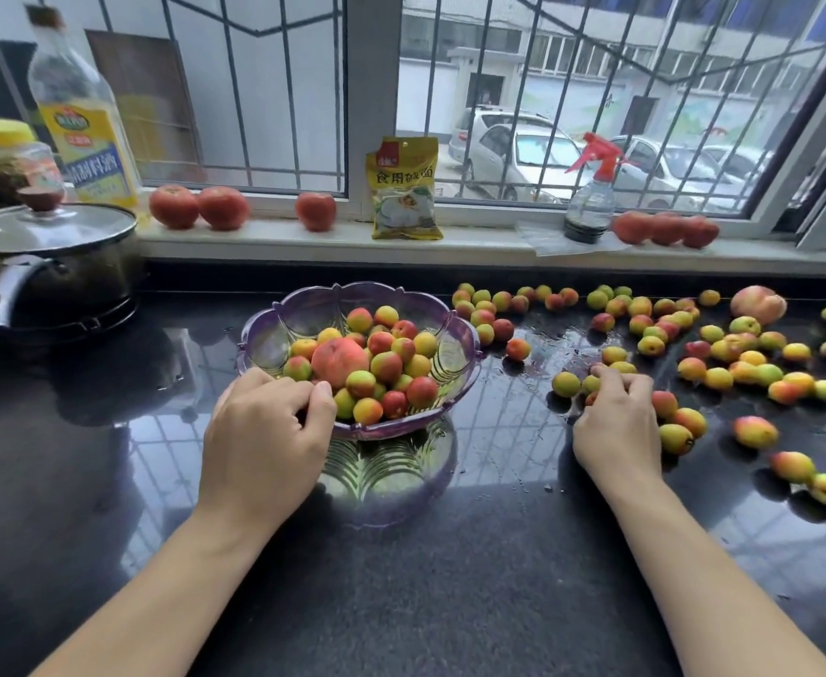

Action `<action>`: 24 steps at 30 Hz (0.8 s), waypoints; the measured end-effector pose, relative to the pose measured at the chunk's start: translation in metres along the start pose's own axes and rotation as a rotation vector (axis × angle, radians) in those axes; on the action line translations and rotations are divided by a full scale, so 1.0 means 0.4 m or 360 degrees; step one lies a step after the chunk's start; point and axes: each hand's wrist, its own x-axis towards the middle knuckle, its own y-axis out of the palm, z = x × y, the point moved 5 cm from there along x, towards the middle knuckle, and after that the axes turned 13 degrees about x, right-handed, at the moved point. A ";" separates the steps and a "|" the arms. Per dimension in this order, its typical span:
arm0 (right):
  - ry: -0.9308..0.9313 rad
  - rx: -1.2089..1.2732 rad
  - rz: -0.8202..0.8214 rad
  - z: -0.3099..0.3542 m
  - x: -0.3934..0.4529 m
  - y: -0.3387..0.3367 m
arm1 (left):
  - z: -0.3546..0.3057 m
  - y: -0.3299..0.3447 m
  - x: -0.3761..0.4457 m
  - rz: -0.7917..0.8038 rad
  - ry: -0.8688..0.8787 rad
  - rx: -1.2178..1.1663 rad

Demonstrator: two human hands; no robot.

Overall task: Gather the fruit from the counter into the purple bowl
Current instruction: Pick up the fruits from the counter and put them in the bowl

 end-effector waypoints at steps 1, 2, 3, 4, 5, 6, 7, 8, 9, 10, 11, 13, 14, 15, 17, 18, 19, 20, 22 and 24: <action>-0.0030 0.0037 -0.0038 0.010 -0.003 -0.007 | 0.000 0.001 0.002 0.0005 -0.0002 -0.0006; -0.0073 0.0090 -0.0081 0.024 -0.009 -0.016 | 0.001 0.001 0.003 0.0005 -0.0003 -0.0013; -0.0137 0.0159 -0.0120 0.041 -0.018 -0.025 | 0.002 0.001 0.004 -0.0002 -0.0007 -0.0023; -0.0228 0.0245 -0.0152 0.064 -0.031 -0.035 | 0.005 0.000 0.005 -0.0015 -0.0016 -0.0036; -0.0351 0.0328 -0.0175 0.093 -0.048 -0.047 | 0.010 -0.001 0.006 -0.0037 -0.0030 -0.0046; -0.0492 0.0389 -0.0188 0.128 -0.067 -0.058 | 0.016 0.000 0.008 -0.0064 -0.0046 -0.0046; -0.0615 0.0435 -0.0180 0.163 -0.085 -0.070 | 0.018 0.005 0.008 -0.0084 -0.0051 -0.0042; -0.0721 0.0490 -0.0130 0.204 -0.095 -0.076 | 0.024 0.010 0.009 -0.0106 -0.0054 -0.0049; -0.0798 0.0558 -0.0020 0.252 -0.095 -0.075 | 0.031 0.010 0.011 -0.0126 -0.0061 -0.0071; -0.0820 0.0623 0.0137 0.302 -0.086 -0.066 | 0.037 0.013 0.015 -0.0122 -0.0073 -0.0102; -0.0814 0.0644 0.0329 0.353 -0.073 -0.044 | 0.043 0.015 0.018 -0.0094 -0.0087 -0.0126; -0.0855 0.0444 0.0660 0.442 -0.052 0.022 | 0.051 0.020 0.019 -0.0026 -0.0089 -0.0145; -0.0906 0.0311 0.0730 0.478 -0.044 0.057 | 0.052 0.021 0.018 -0.0008 -0.0078 -0.0153; -0.0946 0.0216 0.0755 0.508 -0.037 0.092 | 0.053 0.020 0.016 0.0004 -0.0071 -0.0165; -0.0987 0.0108 0.0765 0.551 -0.029 0.147 | 0.053 0.017 0.014 0.0018 -0.0063 -0.0186; -0.1003 0.0054 0.0782 0.563 -0.027 0.170 | 0.053 0.016 0.016 0.0019 -0.0060 -0.0188; -0.1019 -0.0023 0.0810 0.571 -0.027 0.189 | 0.054 0.016 0.017 0.0019 -0.0058 -0.0183; -0.1028 -0.0097 0.0847 0.573 -0.027 0.203 | 0.055 0.016 0.017 0.0024 -0.0057 -0.0180; -0.1008 -0.0058 0.0883 0.571 -0.028 0.202 | 0.056 0.017 0.017 0.0035 -0.0055 -0.0181; -0.0879 0.0267 0.0827 0.551 -0.023 0.160 | 0.057 0.017 0.017 0.0032 -0.0049 -0.0187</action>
